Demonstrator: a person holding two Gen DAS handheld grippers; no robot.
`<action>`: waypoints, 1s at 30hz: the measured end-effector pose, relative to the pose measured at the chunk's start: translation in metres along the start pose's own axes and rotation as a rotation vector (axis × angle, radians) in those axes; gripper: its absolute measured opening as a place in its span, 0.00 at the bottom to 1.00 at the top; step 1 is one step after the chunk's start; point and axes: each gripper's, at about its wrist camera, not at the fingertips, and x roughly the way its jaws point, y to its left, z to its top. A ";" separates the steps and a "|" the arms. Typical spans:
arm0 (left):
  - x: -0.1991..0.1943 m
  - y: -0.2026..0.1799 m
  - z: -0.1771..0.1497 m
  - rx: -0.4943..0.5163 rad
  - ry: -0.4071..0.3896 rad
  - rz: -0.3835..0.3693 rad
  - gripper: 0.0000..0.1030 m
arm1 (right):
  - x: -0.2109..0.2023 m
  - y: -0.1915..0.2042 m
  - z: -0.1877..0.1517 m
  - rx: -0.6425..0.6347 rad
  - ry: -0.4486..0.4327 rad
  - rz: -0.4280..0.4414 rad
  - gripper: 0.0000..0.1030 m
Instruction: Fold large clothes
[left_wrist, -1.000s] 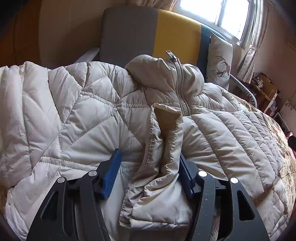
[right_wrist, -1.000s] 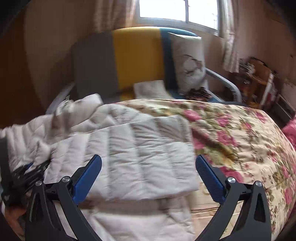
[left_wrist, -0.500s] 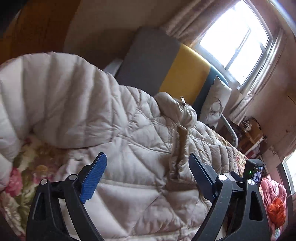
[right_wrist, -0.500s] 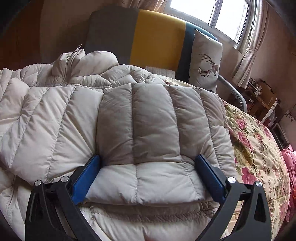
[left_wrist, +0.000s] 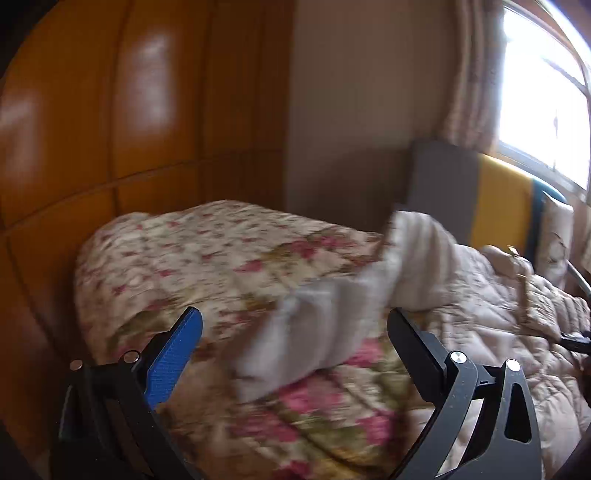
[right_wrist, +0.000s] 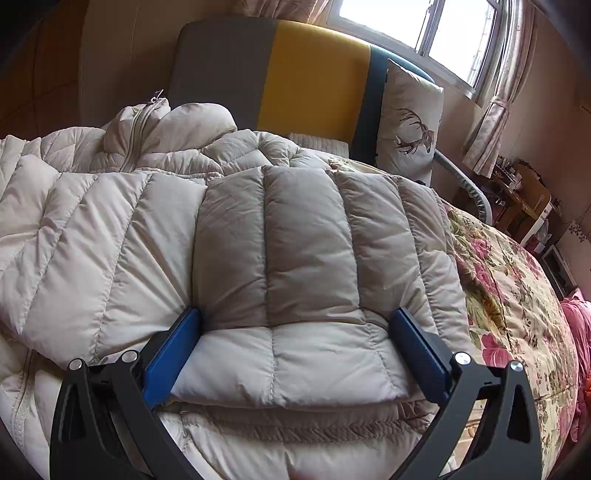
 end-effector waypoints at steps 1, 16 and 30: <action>0.000 0.015 -0.004 -0.028 -0.004 -0.008 0.96 | -0.002 0.003 0.000 -0.001 0.000 -0.001 0.98; 0.072 -0.003 -0.027 0.266 0.126 -0.133 0.48 | -0.005 0.002 0.000 -0.002 -0.003 -0.002 0.98; 0.023 -0.014 0.103 -0.166 0.300 -0.573 0.11 | -0.004 0.002 0.001 0.000 -0.004 -0.001 0.98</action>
